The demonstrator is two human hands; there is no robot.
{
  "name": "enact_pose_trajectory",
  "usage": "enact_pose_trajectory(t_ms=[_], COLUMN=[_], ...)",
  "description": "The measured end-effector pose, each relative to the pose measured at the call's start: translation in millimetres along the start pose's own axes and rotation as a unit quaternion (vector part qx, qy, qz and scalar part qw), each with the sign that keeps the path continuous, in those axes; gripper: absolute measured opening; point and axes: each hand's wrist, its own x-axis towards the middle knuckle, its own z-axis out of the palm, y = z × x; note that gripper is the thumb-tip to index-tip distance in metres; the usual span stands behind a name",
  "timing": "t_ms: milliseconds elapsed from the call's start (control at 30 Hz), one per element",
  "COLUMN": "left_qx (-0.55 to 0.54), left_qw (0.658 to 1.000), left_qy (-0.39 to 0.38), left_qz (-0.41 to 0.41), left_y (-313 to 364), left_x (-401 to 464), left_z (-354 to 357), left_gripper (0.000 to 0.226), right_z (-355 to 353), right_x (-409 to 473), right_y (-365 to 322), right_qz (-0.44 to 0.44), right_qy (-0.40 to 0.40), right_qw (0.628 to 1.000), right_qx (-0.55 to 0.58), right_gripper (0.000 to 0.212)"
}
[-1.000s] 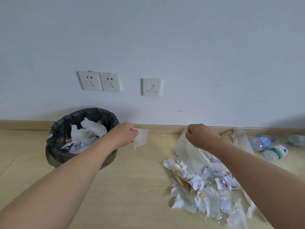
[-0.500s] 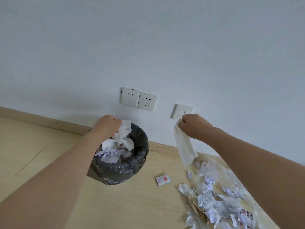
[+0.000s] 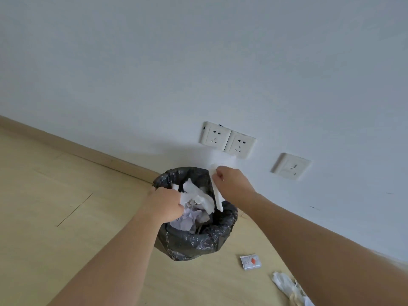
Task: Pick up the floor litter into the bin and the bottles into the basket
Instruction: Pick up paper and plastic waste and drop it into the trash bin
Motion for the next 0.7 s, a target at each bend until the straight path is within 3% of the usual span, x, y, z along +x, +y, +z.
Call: enact_pose_trajectory(t_ms=[133, 233, 333, 500, 600, 700], left_qx=[0.024, 0.025, 0.021, 0.016, -0.051, -0.133], left_qw=[0.999, 0.998, 0.997, 0.984, 0.966, 0.965], left_qy=[0.028, 0.048, 0.074, 0.166, 0.204, 0.131], left_qz=[-0.015, -0.03, -0.023, 0.063, 0.15, 0.185], left_y=[-14, -21, -9, 61, 132, 202], left_x=[2, 2, 5, 16, 14, 3], left_z=[10, 11, 9, 1, 8, 43], left_gripper=[0.022, 0.024, 0.026, 0.03, 0.024, 0.021], right_z=[77, 98, 81, 28, 14, 21], right_x=[-5, -19, -28, -50, -86, -123], right_y=[8, 16, 33, 107, 175, 244], right_qz=[-0.02, -0.055, -0.069, -0.036, 0.049, 0.138], right_qy=[-0.135, -0.187, -0.151, 0.009, 0.019, -0.022], right_qw=[0.989, 0.975, 0.984, 0.999, 0.999, 0.99], right_qx=[-0.065, -0.106, -0.063, -0.005, 0.001, -0.014], right_gripper=[0.029, 0.033, 0.038, 0.032, 0.032, 0.035])
